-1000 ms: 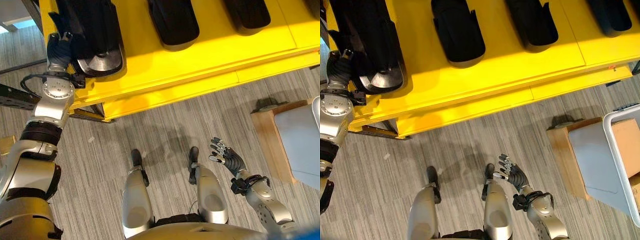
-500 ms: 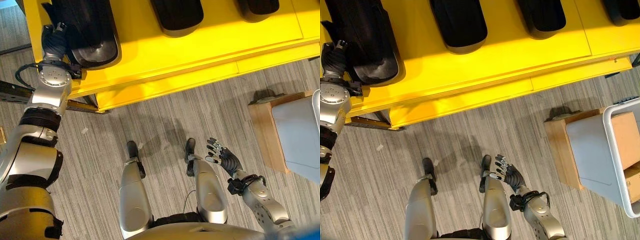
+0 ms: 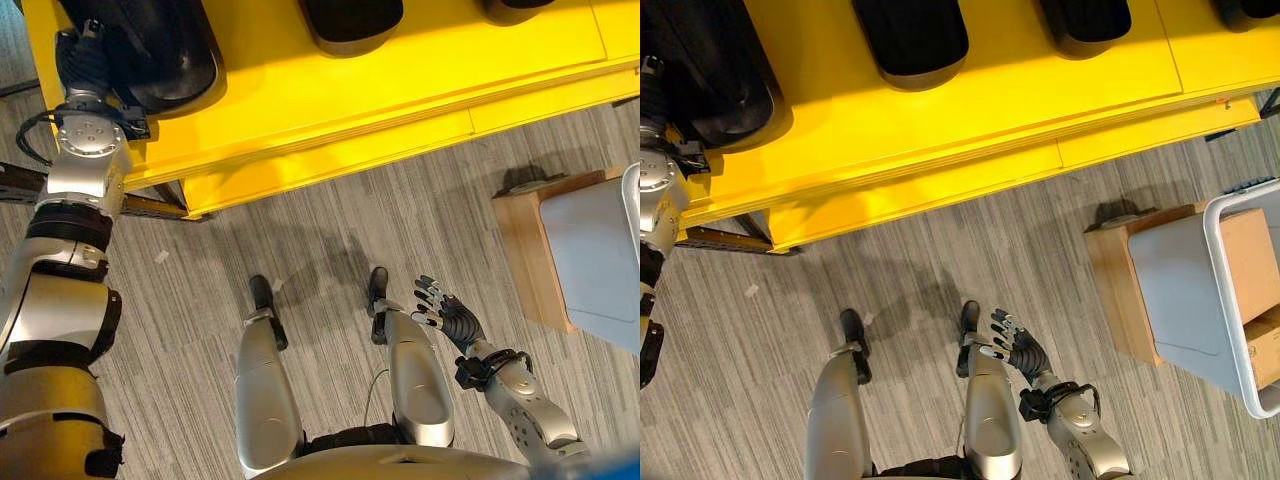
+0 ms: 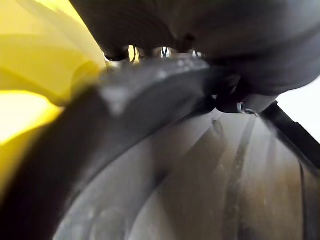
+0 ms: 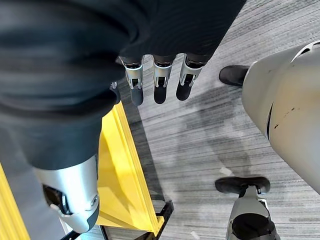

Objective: Move parts from the plastic box to the shelf.

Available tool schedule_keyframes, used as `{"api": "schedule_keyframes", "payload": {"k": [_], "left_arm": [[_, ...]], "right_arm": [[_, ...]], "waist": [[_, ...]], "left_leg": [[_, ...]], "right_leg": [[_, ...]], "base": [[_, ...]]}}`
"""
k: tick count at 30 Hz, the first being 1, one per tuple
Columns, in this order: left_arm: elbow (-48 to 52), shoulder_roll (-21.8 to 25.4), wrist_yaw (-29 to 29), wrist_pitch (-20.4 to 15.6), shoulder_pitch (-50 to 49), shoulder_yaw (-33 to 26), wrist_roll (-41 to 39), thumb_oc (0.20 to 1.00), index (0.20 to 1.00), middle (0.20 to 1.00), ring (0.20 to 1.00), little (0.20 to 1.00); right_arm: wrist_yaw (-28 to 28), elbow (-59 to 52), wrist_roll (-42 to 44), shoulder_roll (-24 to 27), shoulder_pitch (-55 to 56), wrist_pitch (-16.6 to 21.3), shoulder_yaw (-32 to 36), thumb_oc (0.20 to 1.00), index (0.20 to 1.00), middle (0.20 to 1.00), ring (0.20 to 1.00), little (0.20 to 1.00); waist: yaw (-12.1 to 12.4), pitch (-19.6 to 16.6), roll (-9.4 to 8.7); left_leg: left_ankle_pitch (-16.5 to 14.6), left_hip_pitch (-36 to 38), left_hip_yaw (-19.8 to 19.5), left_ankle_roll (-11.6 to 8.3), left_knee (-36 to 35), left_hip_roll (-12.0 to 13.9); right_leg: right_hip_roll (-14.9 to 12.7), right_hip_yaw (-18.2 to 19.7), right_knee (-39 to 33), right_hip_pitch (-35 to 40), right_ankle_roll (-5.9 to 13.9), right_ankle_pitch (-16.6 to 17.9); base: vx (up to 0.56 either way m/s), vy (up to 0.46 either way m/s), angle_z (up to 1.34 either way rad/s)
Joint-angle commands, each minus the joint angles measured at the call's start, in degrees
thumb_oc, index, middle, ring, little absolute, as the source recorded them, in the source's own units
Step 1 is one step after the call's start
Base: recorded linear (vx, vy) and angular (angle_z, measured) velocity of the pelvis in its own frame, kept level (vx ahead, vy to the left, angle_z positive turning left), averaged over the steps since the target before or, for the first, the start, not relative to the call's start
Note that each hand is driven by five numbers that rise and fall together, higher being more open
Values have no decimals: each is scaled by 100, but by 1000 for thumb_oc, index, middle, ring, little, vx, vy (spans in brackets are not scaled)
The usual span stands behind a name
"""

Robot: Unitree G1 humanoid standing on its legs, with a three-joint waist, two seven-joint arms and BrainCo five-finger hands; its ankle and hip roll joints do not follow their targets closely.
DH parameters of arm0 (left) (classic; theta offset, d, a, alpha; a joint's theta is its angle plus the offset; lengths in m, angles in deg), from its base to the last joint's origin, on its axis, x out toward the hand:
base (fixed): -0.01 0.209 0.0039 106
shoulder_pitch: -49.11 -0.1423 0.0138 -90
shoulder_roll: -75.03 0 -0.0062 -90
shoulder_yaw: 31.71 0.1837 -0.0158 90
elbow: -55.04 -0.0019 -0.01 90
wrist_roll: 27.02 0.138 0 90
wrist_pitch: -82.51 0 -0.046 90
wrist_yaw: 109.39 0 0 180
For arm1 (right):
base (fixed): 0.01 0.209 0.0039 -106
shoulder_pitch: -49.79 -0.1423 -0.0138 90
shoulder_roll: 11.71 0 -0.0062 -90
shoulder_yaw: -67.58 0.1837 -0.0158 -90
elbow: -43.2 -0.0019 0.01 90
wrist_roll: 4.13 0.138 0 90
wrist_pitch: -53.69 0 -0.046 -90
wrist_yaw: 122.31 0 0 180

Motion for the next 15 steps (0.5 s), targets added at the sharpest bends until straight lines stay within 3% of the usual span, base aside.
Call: {"api": "schedule_keyframes", "payload": {"k": [1,2,3,4,15], "left_arm": [[-220,268,26,-195,122,-138,21,200,200,200,200,200],[-228,277,57,-182,103,-145,20,200,200,200,200,200],[-265,257,51,-165,133,-150,-6,868,868,868,868,868],[-275,257,62,-157,156,-131,4,1000,1000,1000,1000,1000],[-449,299,100,-83,431,-5,19,1000,1000,1000,1000,1000]], "right_arm": [[-24,-196,202,184,187,164,155,1000,1000,1000,1000,1000],[-38,-191,198,179,201,161,162,1000,1000,1000,1000,1000],[-42,-193,188,186,214,151,157,1000,1000,1000,1000,1000],[-49,-192,181,192,225,150,159,1000,1000,1000,1000,1000],[-92,-182,126,282,226,115,182,1000,1000,1000,1000,1000]], "waist": [[16,-382,-44],[17,-382,-43],[17,-382,-36],[13,-378,-38],[30,-387,-6]], "left_leg": [[-429,-107,62,-184,555,276],[-435,-113,64,-182,569,278],[-446,-107,84,-176,580,280],[-452,-109,87,-172,599,280],[-468,-103,53,-165,617,245]], "right_leg": [[-481,279,253,200,490,-409],[-481,288,260,192,492,-411],[-478,301,274,182,496,-412],[-481,303,288,177,494,-412],[-490,329,376,143,485,-438]], "base": [[0,0,0],[0,0,0],[0,0,0],[14,20,-4],[1,4,-3]]}}
